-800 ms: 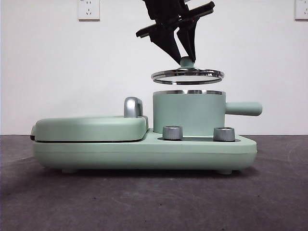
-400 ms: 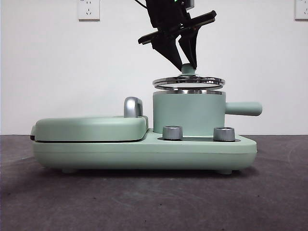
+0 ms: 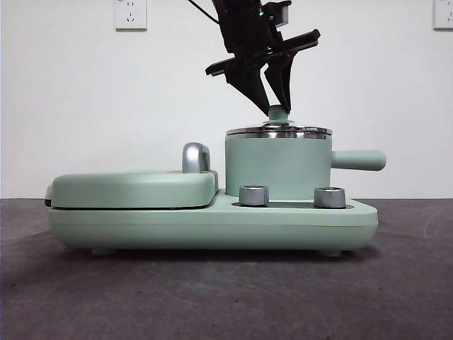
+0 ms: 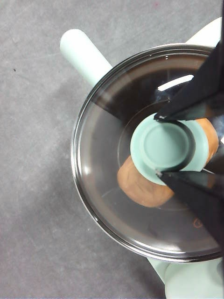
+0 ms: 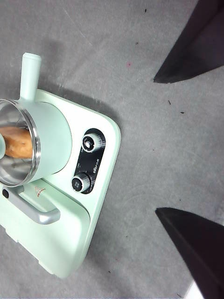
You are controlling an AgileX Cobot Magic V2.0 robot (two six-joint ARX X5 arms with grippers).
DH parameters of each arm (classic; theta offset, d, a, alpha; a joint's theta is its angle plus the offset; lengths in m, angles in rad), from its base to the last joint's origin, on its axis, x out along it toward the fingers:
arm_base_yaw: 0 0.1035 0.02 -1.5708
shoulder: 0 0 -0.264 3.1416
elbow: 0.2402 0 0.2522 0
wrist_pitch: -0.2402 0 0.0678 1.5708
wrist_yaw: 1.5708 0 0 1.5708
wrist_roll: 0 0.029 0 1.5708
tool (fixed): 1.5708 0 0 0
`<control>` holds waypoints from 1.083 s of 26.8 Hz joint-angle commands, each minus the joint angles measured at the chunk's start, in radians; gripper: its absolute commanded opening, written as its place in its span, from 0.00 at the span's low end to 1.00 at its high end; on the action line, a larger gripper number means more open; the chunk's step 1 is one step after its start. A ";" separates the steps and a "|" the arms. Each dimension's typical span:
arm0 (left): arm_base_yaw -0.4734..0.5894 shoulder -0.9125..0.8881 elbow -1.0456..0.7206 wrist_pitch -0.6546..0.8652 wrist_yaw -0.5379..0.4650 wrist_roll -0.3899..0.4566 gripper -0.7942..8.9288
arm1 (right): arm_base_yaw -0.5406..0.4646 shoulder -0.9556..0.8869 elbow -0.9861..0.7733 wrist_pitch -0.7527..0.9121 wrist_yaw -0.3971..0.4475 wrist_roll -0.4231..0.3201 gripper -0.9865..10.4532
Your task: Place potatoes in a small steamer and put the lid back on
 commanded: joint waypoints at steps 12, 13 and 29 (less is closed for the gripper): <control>-0.008 0.035 0.037 -0.010 -0.003 0.006 0.10 | 0.008 0.003 0.006 0.006 0.000 0.011 0.46; -0.008 0.032 0.037 -0.011 -0.004 0.006 0.10 | 0.008 0.003 0.006 0.006 0.000 0.011 0.46; 0.003 0.000 0.038 -0.012 -0.007 -0.018 0.49 | 0.008 0.003 0.006 0.006 0.000 0.014 0.46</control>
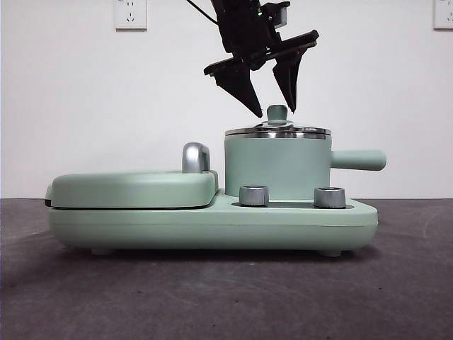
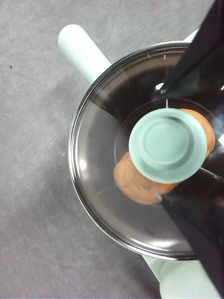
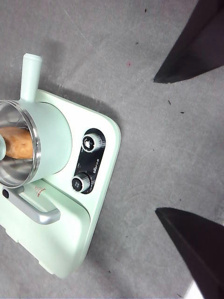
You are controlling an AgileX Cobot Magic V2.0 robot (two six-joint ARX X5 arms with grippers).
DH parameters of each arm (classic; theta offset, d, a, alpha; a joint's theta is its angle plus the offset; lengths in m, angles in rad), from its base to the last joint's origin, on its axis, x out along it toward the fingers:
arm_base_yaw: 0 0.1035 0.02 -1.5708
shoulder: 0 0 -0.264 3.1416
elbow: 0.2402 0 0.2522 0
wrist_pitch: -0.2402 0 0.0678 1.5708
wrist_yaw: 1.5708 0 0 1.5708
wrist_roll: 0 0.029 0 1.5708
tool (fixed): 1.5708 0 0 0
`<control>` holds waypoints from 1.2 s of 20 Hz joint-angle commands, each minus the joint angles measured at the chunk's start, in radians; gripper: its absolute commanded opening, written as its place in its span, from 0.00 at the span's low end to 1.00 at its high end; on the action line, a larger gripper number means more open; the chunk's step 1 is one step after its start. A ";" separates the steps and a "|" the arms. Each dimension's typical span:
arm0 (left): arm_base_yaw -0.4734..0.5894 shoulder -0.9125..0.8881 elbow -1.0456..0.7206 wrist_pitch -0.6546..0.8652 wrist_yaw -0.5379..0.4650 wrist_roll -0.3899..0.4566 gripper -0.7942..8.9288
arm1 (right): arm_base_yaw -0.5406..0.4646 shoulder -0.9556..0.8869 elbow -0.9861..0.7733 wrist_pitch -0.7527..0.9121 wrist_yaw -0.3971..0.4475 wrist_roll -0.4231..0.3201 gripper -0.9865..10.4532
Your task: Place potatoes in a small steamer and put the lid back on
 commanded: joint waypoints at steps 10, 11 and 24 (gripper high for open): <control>0.003 -0.190 0.031 -0.230 -0.004 -0.022 0.63 | 0.008 0.003 0.006 0.006 0.000 0.013 0.46; 0.003 -0.225 0.031 -0.283 -0.004 -0.022 0.63 | 0.008 0.003 0.006 0.009 0.000 0.013 0.46; -0.032 -1.176 -0.834 -0.278 -0.146 -0.151 0.63 | 0.008 0.004 0.006 -0.014 0.000 0.003 0.46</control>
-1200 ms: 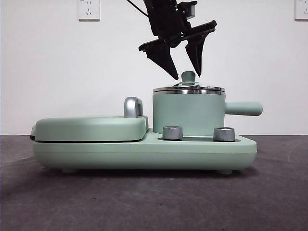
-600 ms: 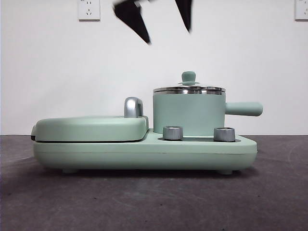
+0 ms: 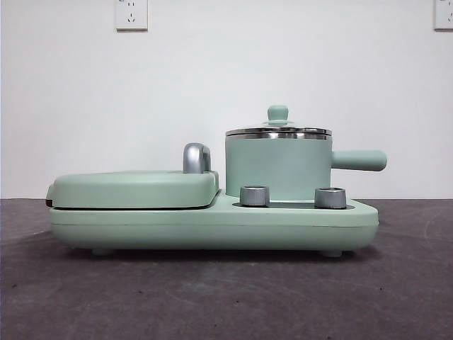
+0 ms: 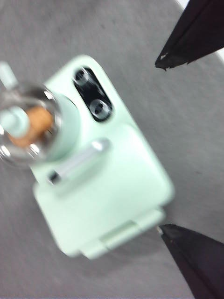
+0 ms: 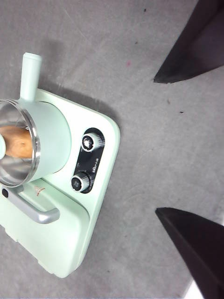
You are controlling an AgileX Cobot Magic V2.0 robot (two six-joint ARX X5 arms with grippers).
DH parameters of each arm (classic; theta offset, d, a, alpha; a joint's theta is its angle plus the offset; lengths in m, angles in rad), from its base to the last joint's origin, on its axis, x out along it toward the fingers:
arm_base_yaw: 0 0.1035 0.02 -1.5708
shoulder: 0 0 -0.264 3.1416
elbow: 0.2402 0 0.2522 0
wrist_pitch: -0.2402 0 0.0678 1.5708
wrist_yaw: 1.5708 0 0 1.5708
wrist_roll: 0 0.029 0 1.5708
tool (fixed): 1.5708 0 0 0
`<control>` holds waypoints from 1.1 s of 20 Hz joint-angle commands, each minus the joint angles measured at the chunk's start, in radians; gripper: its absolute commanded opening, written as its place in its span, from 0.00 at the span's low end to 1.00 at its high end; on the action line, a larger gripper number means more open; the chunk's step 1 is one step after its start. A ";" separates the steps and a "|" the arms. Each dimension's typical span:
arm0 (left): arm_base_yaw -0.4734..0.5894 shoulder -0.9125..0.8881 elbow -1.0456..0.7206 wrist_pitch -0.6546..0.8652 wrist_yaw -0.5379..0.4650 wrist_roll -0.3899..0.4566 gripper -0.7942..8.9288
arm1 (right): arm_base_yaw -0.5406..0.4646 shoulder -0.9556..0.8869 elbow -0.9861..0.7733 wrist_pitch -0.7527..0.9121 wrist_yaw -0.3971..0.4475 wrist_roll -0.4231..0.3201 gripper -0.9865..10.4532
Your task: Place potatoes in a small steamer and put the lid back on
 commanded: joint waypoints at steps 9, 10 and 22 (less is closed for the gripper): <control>-0.007 -0.883 -0.735 0.247 -0.074 -0.156 0.63 | 0.008 0.003 0.007 0.001 0.008 0.002 0.46; -0.007 -0.899 -0.735 0.248 -0.075 -0.152 0.61 | 0.008 0.003 0.007 0.002 0.008 0.002 0.46; -0.007 -0.892 -0.733 0.262 -0.051 -0.182 0.09 | 0.008 0.003 0.007 0.002 0.008 0.001 0.11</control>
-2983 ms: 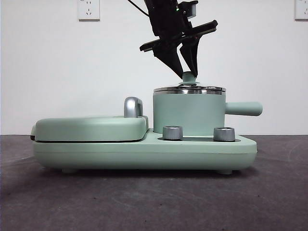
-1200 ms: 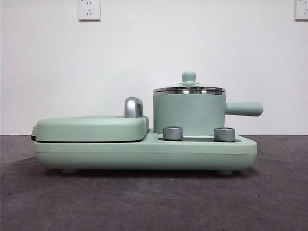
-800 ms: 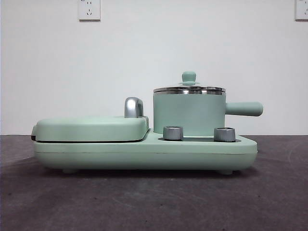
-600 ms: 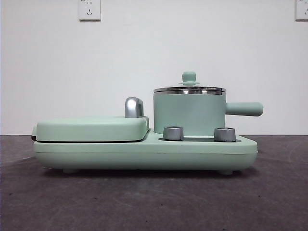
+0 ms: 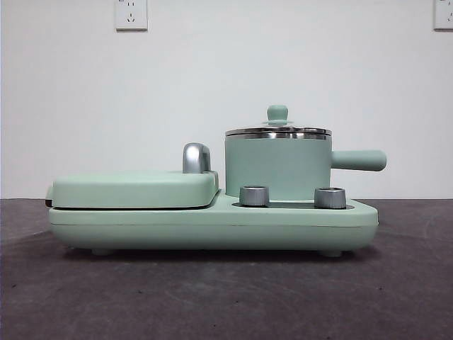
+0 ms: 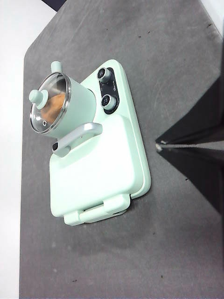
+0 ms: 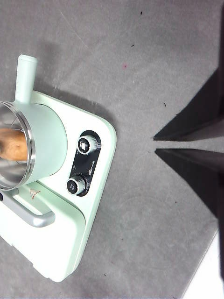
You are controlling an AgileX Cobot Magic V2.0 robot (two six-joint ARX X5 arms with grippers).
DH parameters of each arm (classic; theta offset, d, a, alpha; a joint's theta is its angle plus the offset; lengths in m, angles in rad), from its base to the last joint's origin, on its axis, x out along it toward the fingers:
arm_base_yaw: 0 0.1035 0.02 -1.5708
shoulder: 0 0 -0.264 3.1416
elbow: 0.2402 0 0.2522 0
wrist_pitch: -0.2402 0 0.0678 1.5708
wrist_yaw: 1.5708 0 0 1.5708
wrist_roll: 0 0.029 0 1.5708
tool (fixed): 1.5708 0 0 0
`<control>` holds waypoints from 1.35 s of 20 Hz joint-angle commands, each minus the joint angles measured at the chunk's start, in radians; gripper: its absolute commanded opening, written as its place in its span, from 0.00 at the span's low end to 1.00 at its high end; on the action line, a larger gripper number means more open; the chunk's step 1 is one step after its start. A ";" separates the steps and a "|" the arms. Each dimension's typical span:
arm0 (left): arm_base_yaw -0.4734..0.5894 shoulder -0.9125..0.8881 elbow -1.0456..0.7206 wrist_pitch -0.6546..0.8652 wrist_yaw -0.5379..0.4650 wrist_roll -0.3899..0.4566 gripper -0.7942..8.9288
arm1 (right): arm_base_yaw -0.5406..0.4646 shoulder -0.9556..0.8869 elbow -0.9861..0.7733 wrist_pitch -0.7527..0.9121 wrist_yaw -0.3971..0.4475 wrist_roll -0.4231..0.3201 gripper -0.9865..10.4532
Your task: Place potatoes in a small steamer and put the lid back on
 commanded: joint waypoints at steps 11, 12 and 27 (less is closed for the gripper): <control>0.459 -0.190 -0.470 0.587 0.055 0.270 0.09 | 0.008 0.003 0.007 0.011 0.005 0.002 0.11; 0.504 -0.228 -0.563 0.606 0.054 0.272 0.09 | 0.008 0.003 0.007 0.011 0.005 0.002 0.11; 0.610 -0.332 -0.998 0.890 0.067 0.310 0.09 | 0.008 0.003 0.007 0.014 0.005 0.002 0.11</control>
